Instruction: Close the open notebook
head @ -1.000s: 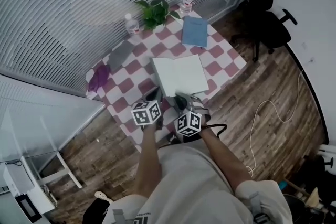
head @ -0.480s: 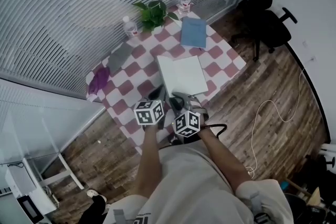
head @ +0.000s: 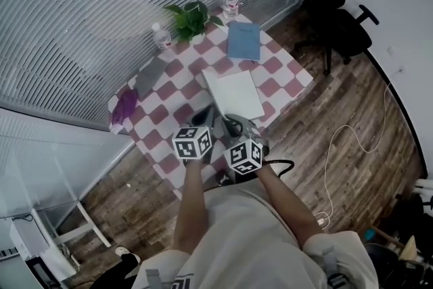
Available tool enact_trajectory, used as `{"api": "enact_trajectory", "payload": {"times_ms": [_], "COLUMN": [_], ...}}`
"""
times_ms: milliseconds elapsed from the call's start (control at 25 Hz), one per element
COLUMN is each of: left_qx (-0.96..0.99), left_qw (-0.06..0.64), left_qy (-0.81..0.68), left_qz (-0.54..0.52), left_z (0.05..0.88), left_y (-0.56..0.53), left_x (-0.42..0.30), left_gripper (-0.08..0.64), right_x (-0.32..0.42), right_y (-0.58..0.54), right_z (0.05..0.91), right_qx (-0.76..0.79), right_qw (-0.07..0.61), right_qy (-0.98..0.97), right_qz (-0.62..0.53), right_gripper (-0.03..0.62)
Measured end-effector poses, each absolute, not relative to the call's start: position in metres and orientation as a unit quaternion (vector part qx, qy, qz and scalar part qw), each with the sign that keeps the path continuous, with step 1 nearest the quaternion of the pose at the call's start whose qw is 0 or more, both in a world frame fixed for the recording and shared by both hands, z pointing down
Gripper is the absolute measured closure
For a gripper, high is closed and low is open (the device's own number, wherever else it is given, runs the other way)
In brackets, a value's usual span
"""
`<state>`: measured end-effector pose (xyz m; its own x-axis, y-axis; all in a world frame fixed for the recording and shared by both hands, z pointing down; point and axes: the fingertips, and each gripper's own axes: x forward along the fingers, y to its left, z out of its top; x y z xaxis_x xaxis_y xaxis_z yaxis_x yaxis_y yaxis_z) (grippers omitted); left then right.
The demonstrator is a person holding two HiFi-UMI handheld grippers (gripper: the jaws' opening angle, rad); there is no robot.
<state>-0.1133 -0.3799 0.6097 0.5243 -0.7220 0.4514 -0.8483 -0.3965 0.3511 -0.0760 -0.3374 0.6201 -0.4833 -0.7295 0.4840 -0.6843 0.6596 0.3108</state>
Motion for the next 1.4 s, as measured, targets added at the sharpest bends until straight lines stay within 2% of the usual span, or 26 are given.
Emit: {"api": "enact_trajectory", "payload": {"times_ms": [760,1400], "left_qx": [0.824,0.821], "left_qw": [0.276,0.281], "left_qy": [-0.477,-0.477], "left_qz": [0.130,0.141], "left_z": [0.619,0.631], "left_y": [-0.359,-0.356], "left_x": [-0.114,-0.113], "left_gripper": [0.552,0.552], "right_x": [0.026,0.050], "right_y": [-0.357,-0.364], "right_z": [0.658,0.694], "right_qx": [0.513,0.522], "right_qw": [0.285,0.292], "right_qy": [-0.806,-0.790], "right_qz": [0.075,0.133], "right_gripper": [0.552,0.543]}}
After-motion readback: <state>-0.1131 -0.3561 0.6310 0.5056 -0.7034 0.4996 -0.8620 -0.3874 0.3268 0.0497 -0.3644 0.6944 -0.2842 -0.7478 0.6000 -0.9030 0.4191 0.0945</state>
